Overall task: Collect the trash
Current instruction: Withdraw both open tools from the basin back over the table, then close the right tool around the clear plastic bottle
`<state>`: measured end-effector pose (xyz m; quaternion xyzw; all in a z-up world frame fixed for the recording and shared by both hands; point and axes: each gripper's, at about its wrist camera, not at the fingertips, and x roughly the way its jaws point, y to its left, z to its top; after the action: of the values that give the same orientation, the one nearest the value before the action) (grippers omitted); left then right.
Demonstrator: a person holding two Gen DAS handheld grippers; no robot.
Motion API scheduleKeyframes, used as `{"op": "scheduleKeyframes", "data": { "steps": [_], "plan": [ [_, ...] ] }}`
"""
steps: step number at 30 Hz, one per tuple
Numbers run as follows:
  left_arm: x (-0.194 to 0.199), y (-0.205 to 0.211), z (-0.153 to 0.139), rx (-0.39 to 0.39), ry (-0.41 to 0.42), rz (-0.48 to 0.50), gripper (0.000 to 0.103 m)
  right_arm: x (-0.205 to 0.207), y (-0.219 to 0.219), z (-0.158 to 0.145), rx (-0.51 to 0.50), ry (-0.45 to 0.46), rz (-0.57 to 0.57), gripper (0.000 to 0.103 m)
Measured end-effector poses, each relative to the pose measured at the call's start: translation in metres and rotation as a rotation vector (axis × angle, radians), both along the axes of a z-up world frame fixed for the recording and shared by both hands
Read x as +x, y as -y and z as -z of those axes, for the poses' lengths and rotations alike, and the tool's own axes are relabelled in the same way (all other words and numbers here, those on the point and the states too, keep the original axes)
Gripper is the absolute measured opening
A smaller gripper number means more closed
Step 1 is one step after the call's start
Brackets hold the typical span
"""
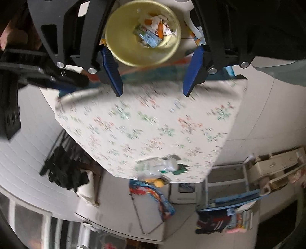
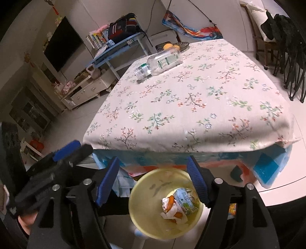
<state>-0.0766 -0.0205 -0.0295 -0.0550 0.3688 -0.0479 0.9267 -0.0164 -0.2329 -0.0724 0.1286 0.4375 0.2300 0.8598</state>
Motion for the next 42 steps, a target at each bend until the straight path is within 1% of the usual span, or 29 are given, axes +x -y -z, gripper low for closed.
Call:
{"op": "scheduleKeyframes", "data": {
  "steps": [3,7,12,18,22,26,30,32,33,35,36,38,40,42],
  "plan": [
    [0.018,-0.013,-0.009,-0.007,0.008,-0.031,0.063,0.011,-0.008,-0.001,-0.002,-0.006,-0.021,0.071],
    [0.042,-0.034,-0.018,-0.033,0.017,-0.080,0.067,0.027,-0.011,-0.006,0.011,-0.010,-0.032,0.075],
    [0.076,-0.054,-0.022,-0.052,0.006,-0.134,0.067,0.061,-0.016,-0.010,0.029,-0.022,-0.016,0.078],
    [0.115,-0.073,-0.027,-0.070,-0.003,-0.182,0.067,0.131,-0.023,-0.016,0.085,-0.062,0.089,0.078],
    [0.139,-0.086,-0.031,-0.074,0.001,-0.204,0.068,0.188,-0.038,-0.022,0.136,-0.087,0.174,0.079],
    [0.159,-0.098,-0.032,-0.075,-0.007,-0.222,0.068,0.240,-0.057,-0.021,0.138,-0.129,0.269,0.079],
    [0.182,-0.106,-0.032,-0.065,-0.018,-0.227,0.068,0.279,-0.075,-0.006,0.082,-0.201,0.350,0.079],
    [0.192,-0.109,-0.032,-0.062,-0.024,-0.224,0.068,0.291,-0.080,0.001,0.047,-0.223,0.372,0.081],
    [0.195,-0.110,-0.032,-0.060,-0.026,-0.223,0.068,0.299,-0.084,0.002,0.031,-0.220,0.368,0.082],
    [0.205,-0.111,-0.030,-0.051,-0.035,-0.218,0.068,0.305,-0.092,0.000,-0.021,-0.204,0.350,0.084],
    [0.208,-0.111,-0.029,-0.048,-0.038,-0.216,0.068,0.310,-0.099,-0.003,-0.072,-0.193,0.325,0.084],
    [0.219,-0.110,-0.026,-0.035,-0.052,-0.210,0.068,0.320,-0.106,-0.004,-0.140,-0.192,0.272,0.084],
    [0.228,-0.109,-0.024,-0.033,-0.065,-0.204,0.068,0.331,-0.109,-0.002,-0.186,-0.204,0.211,0.084],
    [0.239,-0.108,-0.020,-0.039,-0.077,-0.201,0.068,0.337,-0.107,0.002,-0.165,-0.227,0.148,0.077]
  ]
}}
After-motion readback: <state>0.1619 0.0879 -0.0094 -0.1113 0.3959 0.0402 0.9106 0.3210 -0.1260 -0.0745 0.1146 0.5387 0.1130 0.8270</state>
